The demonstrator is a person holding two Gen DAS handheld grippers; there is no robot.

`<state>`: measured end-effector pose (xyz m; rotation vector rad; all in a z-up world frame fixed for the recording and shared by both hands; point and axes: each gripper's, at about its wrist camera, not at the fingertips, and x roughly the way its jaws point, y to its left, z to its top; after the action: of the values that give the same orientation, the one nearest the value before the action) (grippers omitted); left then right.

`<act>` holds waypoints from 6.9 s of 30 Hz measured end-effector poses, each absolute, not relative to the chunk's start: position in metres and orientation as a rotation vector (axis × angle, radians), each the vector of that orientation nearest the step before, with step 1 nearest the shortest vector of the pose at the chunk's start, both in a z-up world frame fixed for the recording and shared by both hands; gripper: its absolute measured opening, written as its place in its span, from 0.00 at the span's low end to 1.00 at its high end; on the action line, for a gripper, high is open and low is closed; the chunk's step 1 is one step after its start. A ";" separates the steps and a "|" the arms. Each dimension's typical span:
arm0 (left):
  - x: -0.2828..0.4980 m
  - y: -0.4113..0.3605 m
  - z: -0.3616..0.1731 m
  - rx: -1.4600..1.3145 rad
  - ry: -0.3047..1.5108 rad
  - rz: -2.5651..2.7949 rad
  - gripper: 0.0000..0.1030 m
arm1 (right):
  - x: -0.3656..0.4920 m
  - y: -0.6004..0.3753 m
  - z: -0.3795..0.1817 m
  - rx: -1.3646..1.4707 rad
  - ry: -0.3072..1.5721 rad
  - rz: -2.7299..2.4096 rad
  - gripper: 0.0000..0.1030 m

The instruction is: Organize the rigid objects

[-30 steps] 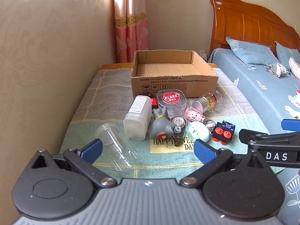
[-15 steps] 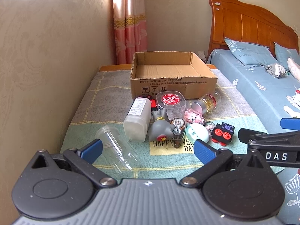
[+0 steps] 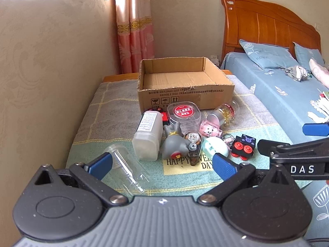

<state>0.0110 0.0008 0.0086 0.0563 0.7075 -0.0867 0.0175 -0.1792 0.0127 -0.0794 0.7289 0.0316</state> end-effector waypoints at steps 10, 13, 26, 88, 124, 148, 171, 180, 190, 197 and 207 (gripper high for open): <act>0.014 0.019 0.007 0.043 0.660 -0.186 0.99 | 0.020 -0.177 0.015 -0.100 0.664 0.128 1.00; 0.015 0.032 0.000 0.017 0.658 -0.226 0.99 | 0.022 -0.180 0.010 -0.109 0.651 0.168 1.00; 0.027 0.075 -0.074 0.077 0.788 -0.226 0.99 | 0.054 -0.210 -0.064 -0.145 0.799 0.230 1.00; 0.083 0.080 -0.098 0.091 0.731 -0.297 0.93 | 0.113 -0.126 -0.085 -0.389 0.825 0.704 1.00; 0.078 0.071 -0.074 0.156 0.728 -0.296 0.87 | 0.115 -0.143 -0.082 -0.335 0.877 0.632 0.56; 0.139 0.025 0.034 0.221 0.576 -0.348 0.87 | 0.139 -0.174 0.008 -0.318 0.738 0.624 0.56; 0.339 -0.007 0.005 0.221 0.701 -0.227 0.91 | 0.226 -0.198 0.047 -0.277 0.679 0.503 0.56; 0.277 0.003 0.023 0.213 0.704 -0.239 0.96 | 0.260 -0.197 0.041 -0.282 0.725 0.473 0.56; 0.202 0.030 0.022 0.082 0.666 -0.141 0.96 | 0.332 -0.194 0.021 -0.280 0.828 0.397 0.56; 0.175 0.034 0.010 0.069 0.672 -0.128 0.96 | 0.363 -0.191 0.020 -0.250 0.820 0.326 0.81; 0.162 0.035 0.004 0.076 0.672 -0.157 0.98 | 0.325 -0.198 0.041 -0.205 0.763 0.321 1.00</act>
<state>0.1622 0.0345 0.0039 0.0758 0.6718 -0.1575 0.3252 -0.1981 0.0414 -0.2048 0.7634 0.3209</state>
